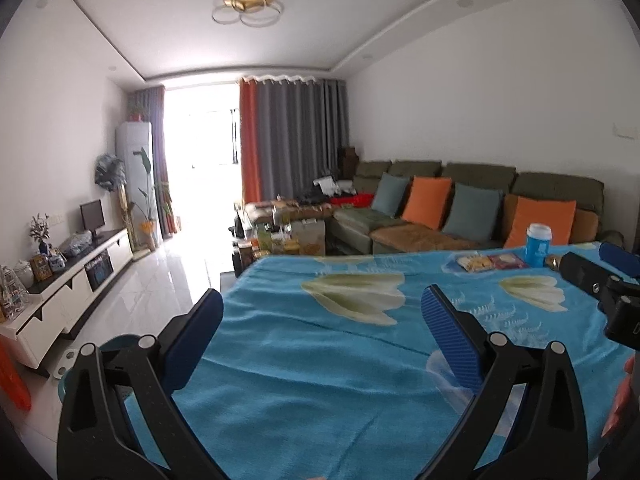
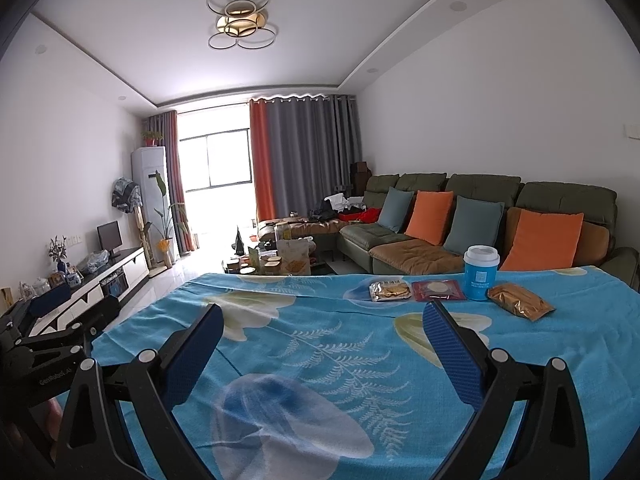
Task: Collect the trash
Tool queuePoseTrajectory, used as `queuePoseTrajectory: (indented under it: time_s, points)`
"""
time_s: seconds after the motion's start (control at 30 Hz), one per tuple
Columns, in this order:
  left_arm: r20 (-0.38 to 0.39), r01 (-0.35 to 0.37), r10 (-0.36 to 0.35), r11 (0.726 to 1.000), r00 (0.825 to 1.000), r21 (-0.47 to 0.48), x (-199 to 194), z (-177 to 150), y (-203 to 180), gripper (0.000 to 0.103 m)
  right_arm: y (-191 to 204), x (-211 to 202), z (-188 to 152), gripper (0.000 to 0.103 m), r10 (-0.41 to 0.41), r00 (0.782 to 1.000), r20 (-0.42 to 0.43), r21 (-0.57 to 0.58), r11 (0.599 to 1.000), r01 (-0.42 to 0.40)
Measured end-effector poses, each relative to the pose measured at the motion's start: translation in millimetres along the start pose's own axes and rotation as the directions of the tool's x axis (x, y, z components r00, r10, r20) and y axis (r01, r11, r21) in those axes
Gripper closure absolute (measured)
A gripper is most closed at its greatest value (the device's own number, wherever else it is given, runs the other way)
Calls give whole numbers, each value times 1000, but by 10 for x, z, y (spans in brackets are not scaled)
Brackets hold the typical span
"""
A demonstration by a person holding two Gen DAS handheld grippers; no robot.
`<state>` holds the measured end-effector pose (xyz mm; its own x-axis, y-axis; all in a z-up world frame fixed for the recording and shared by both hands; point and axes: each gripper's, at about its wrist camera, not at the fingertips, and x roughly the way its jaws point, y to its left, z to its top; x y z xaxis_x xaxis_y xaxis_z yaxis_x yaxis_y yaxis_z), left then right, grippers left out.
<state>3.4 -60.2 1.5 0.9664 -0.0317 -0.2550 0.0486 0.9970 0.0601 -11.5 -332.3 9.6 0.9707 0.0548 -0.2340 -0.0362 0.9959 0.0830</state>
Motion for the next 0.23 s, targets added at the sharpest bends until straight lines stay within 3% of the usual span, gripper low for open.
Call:
queuePoseTrajectory:
  time_s: [0.13,0.23]
  points:
    - [-156,35,-35,999,987,-6,322,53,61,6,-154,85,32,7,-13,998,-56,20,1000,15]
    - [-313,72,-81,997,946,-38,708,80,129,6,-385,200,37,7,-39,990,-139,54,997,47]
